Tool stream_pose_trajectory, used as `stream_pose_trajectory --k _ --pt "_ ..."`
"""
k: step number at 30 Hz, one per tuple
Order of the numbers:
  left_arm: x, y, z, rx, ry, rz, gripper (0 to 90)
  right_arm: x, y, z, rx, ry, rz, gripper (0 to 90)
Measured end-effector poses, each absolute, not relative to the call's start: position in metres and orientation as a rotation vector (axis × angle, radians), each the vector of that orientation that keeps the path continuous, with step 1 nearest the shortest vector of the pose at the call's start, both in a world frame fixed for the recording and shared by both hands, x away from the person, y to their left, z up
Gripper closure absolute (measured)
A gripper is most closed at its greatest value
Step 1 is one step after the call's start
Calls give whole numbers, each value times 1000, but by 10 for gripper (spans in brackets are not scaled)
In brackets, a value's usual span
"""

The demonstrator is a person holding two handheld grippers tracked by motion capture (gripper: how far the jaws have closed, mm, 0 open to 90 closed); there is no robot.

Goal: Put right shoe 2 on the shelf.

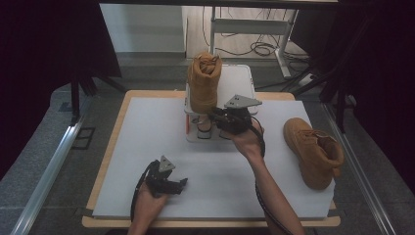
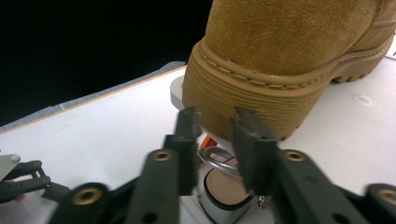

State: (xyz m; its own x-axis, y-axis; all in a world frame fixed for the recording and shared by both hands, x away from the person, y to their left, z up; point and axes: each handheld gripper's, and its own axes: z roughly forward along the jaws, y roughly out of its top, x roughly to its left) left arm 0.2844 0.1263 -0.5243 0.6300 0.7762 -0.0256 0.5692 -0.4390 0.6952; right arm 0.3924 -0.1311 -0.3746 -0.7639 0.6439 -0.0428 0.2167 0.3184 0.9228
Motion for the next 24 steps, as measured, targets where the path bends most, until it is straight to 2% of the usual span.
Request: stream_pose_trajectory --k 11,12,19,24 --pt "284 126 -524 2163 1050 392 132 375 -146 -378 756 2178 1459 304" --pt "284 126 -525 2162 1051 391 132 375 -146 -378 756 2178 1459 304" --pt "284 126 -525 2160 1053 393 132 369 -152 -391 760 2213 1413 145" --pt "284 126 -524 2164 1052 393 132 362 -159 -395 746 2206 1386 114"
